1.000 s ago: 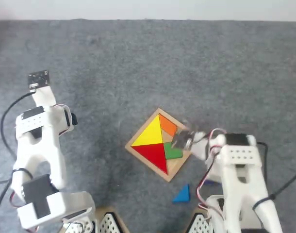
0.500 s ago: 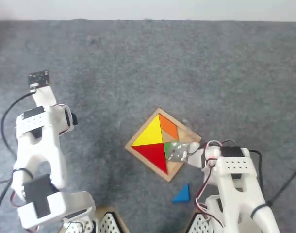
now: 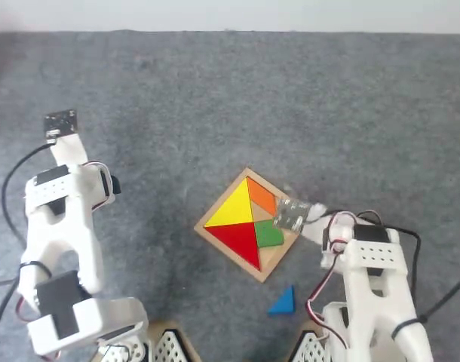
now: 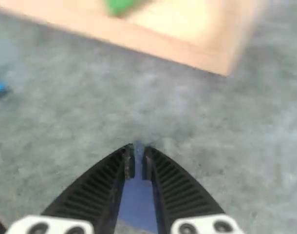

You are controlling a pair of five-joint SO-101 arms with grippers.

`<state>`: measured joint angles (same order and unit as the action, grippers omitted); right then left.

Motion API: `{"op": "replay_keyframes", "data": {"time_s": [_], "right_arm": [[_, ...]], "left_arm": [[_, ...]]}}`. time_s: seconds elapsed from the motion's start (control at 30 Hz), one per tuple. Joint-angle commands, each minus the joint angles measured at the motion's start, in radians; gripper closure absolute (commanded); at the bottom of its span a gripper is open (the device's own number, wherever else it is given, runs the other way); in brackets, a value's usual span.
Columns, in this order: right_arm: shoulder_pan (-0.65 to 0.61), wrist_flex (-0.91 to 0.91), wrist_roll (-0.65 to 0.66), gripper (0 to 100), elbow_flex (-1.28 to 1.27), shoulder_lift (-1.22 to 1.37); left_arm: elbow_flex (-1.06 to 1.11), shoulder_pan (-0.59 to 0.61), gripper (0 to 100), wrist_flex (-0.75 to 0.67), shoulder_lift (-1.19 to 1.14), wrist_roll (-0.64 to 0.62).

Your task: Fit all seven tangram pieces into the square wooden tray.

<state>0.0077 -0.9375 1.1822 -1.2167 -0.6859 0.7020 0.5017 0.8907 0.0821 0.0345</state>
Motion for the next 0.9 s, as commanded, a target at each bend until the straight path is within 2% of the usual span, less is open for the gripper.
{"op": "replay_keyframes", "data": {"time_s": [0.0,0.1,0.17,0.23,0.3,0.43,0.53,0.67,0.8,0.87], "right_arm": [[0.044,0.044,-0.118,97.2,0.103,-0.018],[0.113,-0.001,-0.256,96.9,0.164,-0.018],[0.173,-0.088,-0.344,93.2,0.189,-0.021],[0.229,-0.163,-0.347,87.7,0.189,-0.019],[0.257,-0.226,-0.259,82.8,0.164,-0.024],[0.242,-0.232,0.198,80.4,0.077,-0.036],[0.236,-0.191,0.368,80.4,0.061,-0.030],[0.229,-0.186,0.477,77.0,0.058,-0.005],[0.226,-0.110,0.479,70.8,0.057,0.062],[0.232,-0.031,0.477,71.8,0.057,0.117]], "left_arm": [[-0.005,-0.003,79,-0.009,0.040,-0.006],[-0.007,-0.003,79,0.005,0.041,-0.006],[-0.007,-0.005,79,0.008,0.041,-0.006],[-0.007,-0.005,79,0.006,0.041,-0.006],[-0.007,-0.008,79,0.005,0.041,-0.005],[-0.007,-0.009,79,0.006,0.041,-0.005],[-0.007,-0.006,79,0.009,0.041,-0.005],[-0.007,-0.005,79,0.008,0.041,-0.005],[-0.007,-0.005,79,0.005,0.041,-0.005],[-0.007,-0.005,79,0.005,0.041,-0.005]]}}
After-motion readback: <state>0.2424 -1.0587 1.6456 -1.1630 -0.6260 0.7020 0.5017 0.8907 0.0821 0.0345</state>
